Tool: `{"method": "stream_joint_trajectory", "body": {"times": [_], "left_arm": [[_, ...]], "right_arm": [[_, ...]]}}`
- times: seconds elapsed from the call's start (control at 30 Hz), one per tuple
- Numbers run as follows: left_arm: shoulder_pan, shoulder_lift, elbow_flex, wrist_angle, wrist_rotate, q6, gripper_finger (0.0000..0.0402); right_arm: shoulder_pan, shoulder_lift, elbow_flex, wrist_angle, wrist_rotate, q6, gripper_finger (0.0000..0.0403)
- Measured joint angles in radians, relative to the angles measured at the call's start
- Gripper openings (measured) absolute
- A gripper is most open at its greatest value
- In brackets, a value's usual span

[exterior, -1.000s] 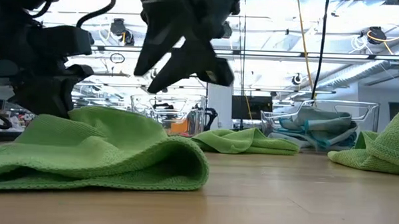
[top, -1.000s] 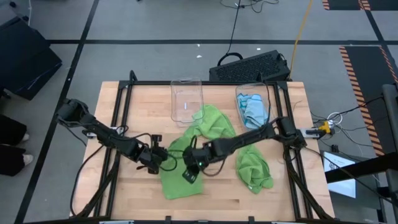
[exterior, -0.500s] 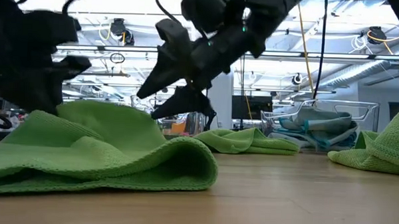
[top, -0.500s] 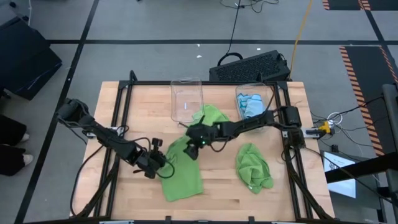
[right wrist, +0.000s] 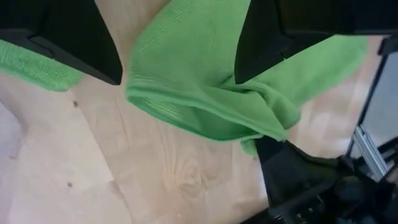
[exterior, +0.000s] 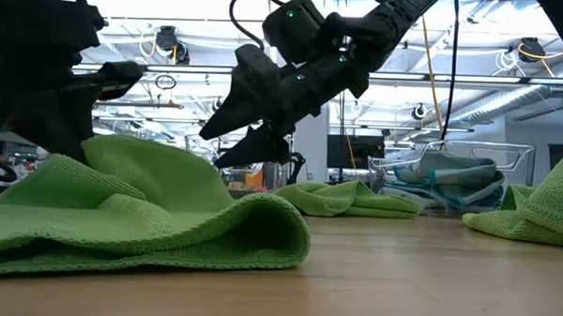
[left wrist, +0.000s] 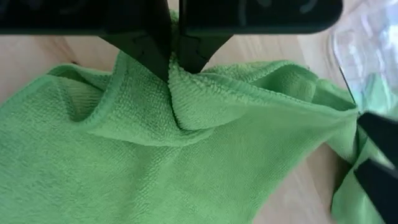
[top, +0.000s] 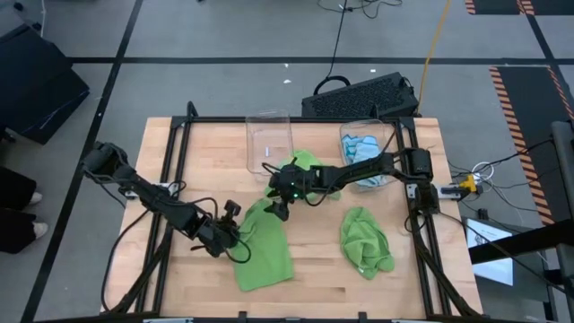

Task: Fold microfiber towels
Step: Fold the bottom left green microfiber towel

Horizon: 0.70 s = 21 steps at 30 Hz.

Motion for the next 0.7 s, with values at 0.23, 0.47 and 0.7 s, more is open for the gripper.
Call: {"method": "stream_joint_trajectory", "body": {"times": [0.23, 0.47, 0.7], "left_arm": [[-0.009, 0.000, 0.000, 0.044, -0.002, 0.168, 0.0004], [-0.006, 0.000, 0.000, 0.076, -0.004, 0.235, 0.0004], [-0.007, 0.000, 0.000, 0.070, -0.003, 0.236, 0.0004]], "right_arm": [[0.009, 0.000, 0.000, -0.004, 0.006, -0.106, 0.0303], [0.022, 0.047, 0.001, 0.017, 0.009, -0.105, 0.0302], [0.031, 0.069, 0.000, 0.047, 0.077, -0.142, 0.0300]]}}
